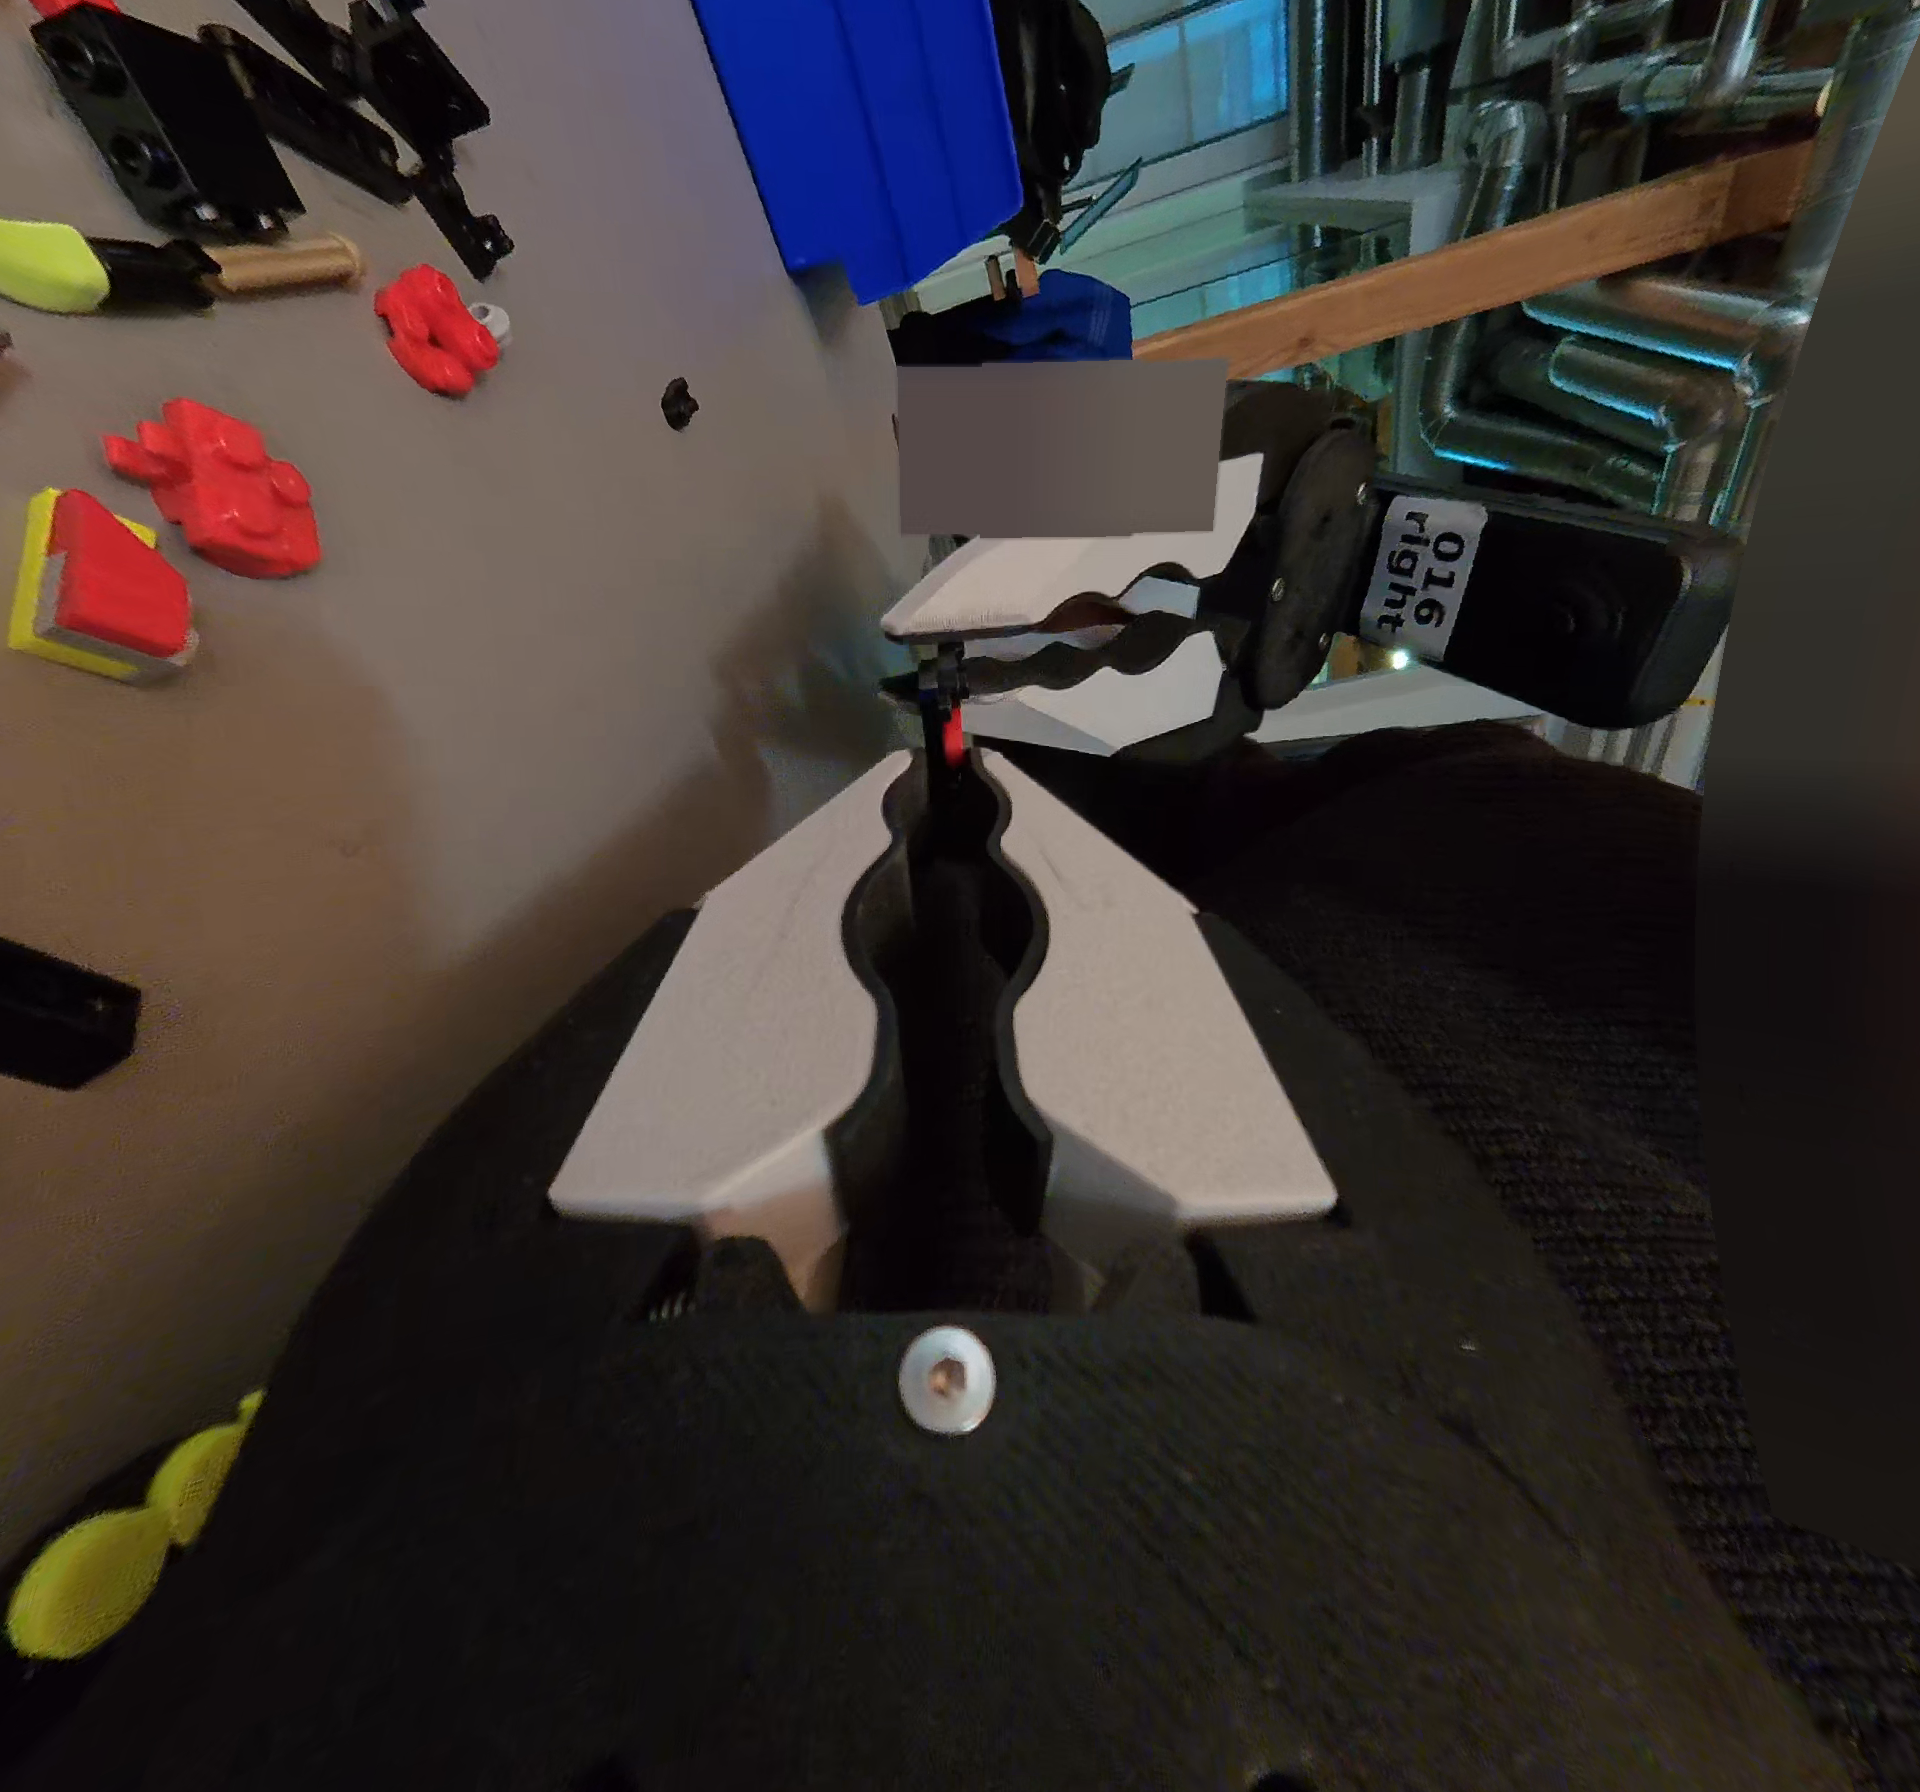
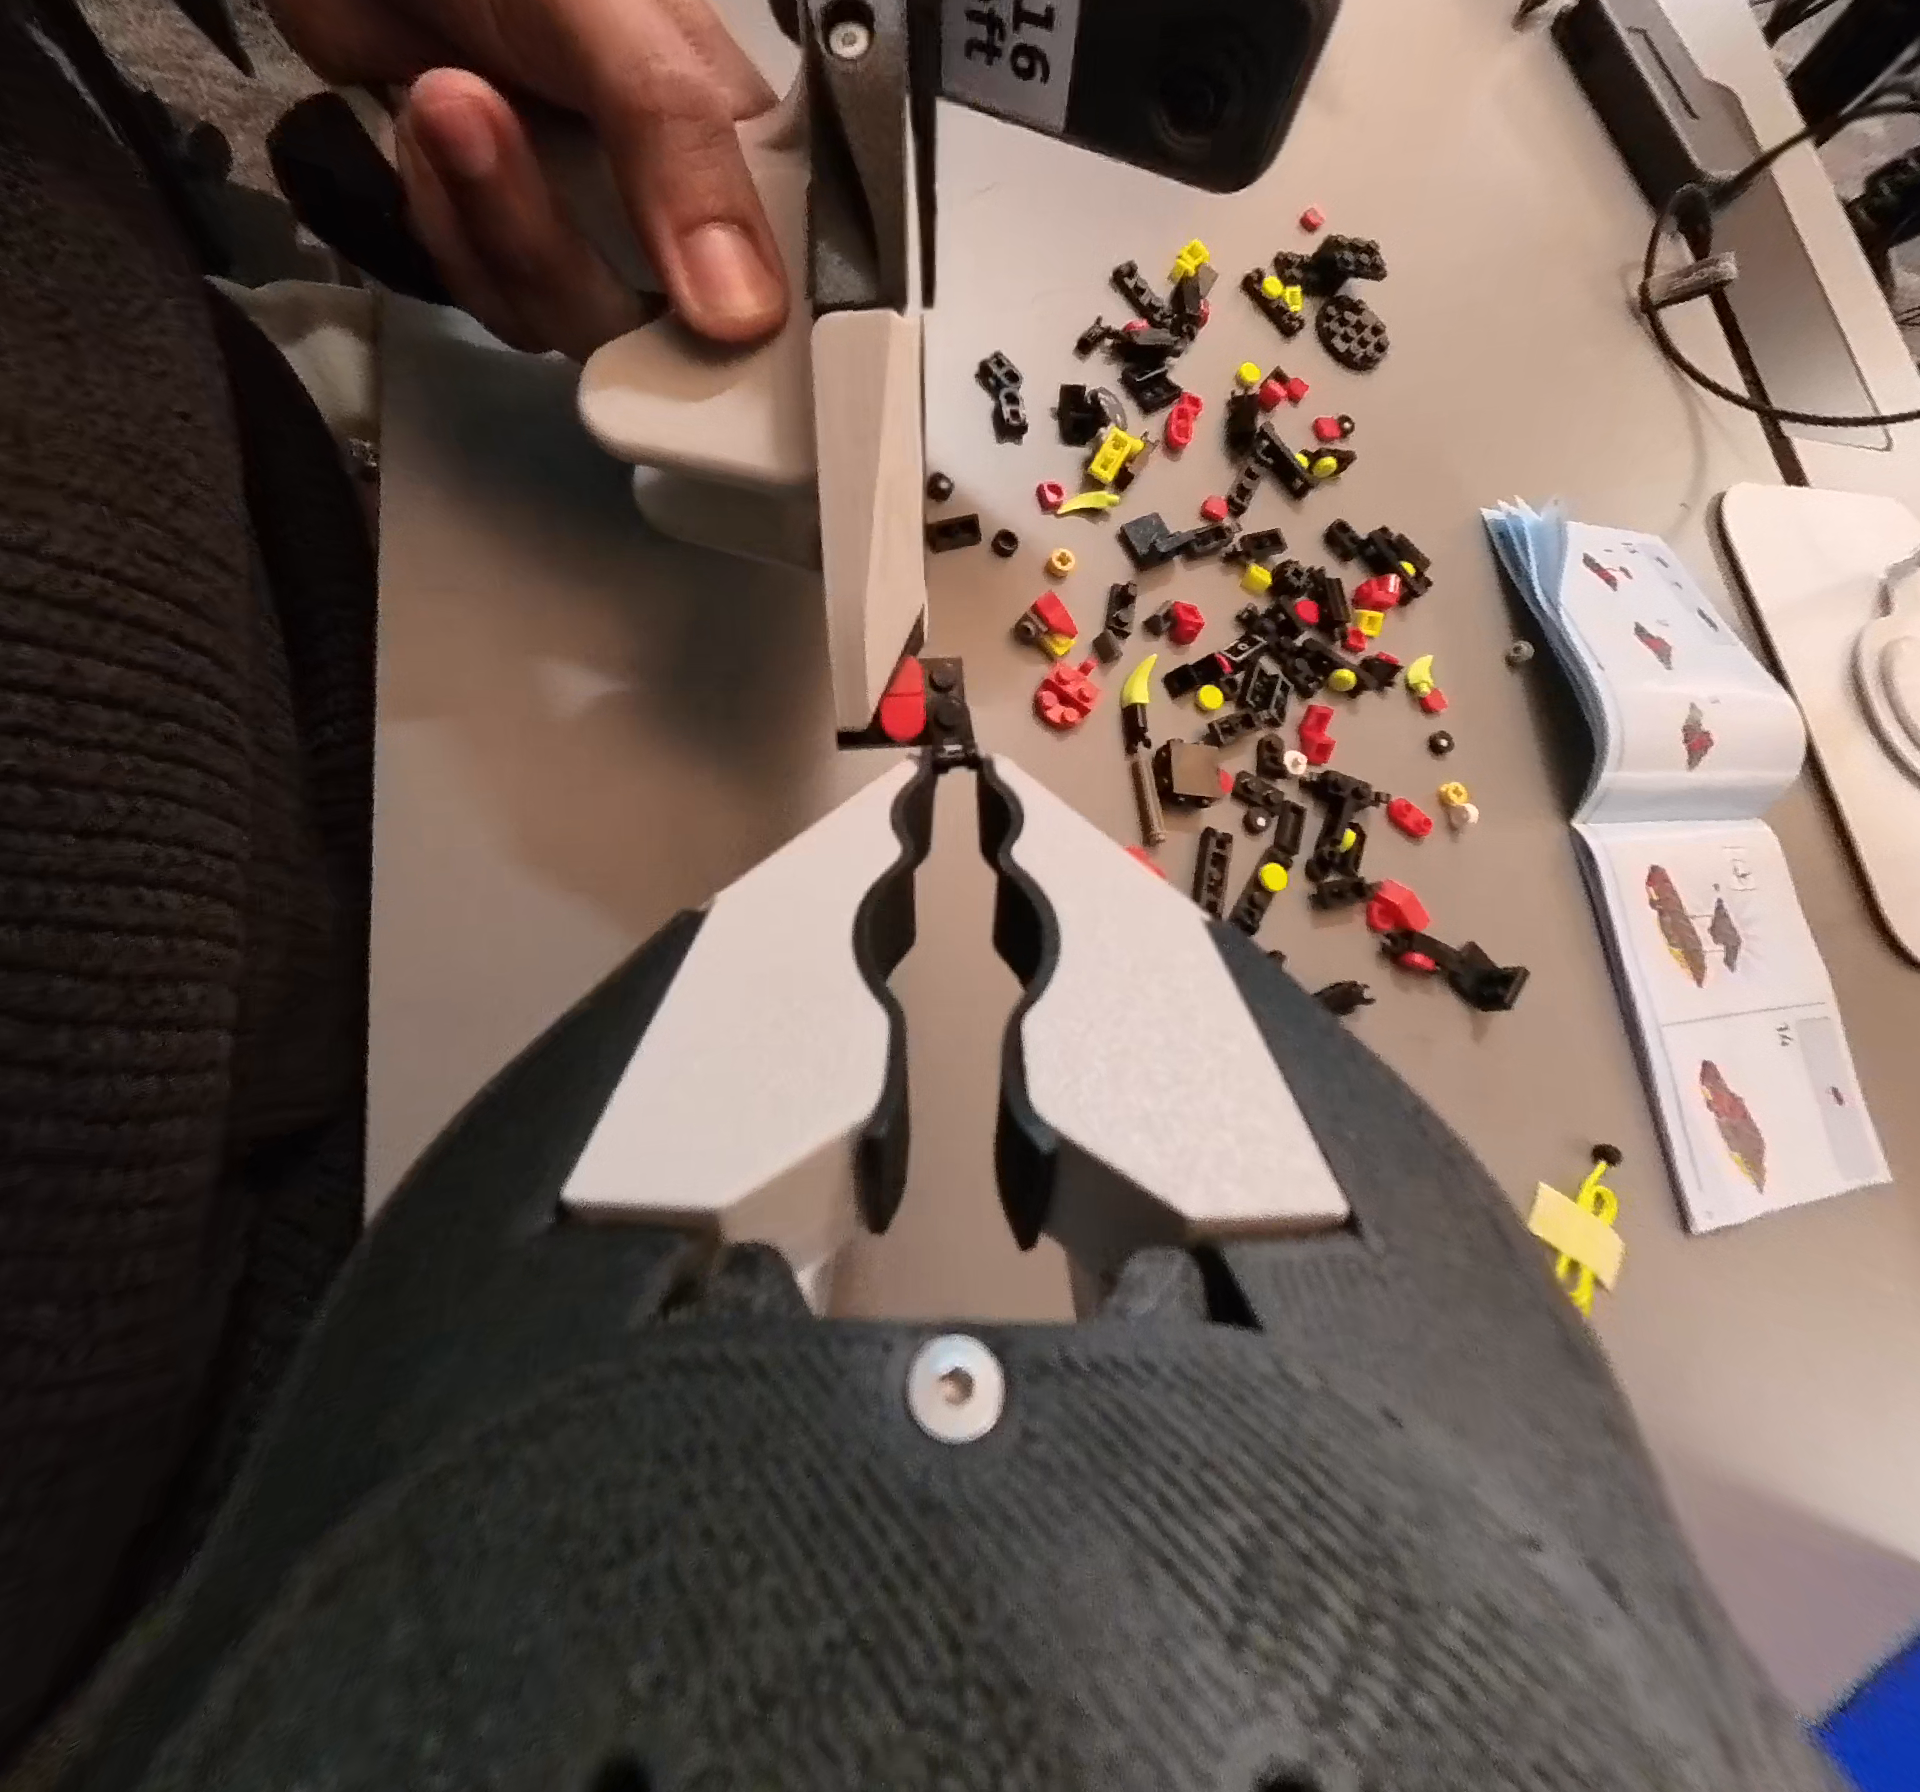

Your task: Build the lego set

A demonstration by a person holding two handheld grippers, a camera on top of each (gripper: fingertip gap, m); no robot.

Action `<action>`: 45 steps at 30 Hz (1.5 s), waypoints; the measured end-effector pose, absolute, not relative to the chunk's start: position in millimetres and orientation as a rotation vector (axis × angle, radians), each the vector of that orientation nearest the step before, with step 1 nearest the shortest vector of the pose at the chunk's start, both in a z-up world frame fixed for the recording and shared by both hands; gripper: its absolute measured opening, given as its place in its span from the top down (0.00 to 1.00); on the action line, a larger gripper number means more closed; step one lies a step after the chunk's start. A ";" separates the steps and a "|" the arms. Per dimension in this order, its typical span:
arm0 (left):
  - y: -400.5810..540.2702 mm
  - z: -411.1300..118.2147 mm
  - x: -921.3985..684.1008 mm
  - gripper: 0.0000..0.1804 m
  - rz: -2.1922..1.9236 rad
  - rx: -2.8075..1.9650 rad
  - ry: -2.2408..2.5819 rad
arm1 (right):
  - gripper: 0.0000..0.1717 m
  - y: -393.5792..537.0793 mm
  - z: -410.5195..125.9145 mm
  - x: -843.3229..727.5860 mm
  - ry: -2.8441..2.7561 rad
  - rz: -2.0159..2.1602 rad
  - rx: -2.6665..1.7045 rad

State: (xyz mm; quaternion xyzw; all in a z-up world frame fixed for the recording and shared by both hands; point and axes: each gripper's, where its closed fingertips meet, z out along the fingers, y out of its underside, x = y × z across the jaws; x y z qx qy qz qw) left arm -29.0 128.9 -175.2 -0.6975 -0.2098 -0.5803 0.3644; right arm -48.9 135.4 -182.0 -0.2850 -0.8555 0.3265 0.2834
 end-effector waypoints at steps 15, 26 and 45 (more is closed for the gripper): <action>130.2 -173.3 -31.3 0.98 -1.491 -1.774 -0.550 | 0.85 128.6 -184.6 -48.6 -2.312 0.890 -0.765; 130.3 -174.7 -30.4 0.98 -1.489 -1.782 -0.555 | 0.85 129.0 -187.0 -47.5 -2.335 0.891 -0.812; 130.2 -174.1 -30.8 0.98 -1.496 -1.775 -0.559 | 0.86 128.9 -187.1 -48.2 -2.333 0.897 -0.813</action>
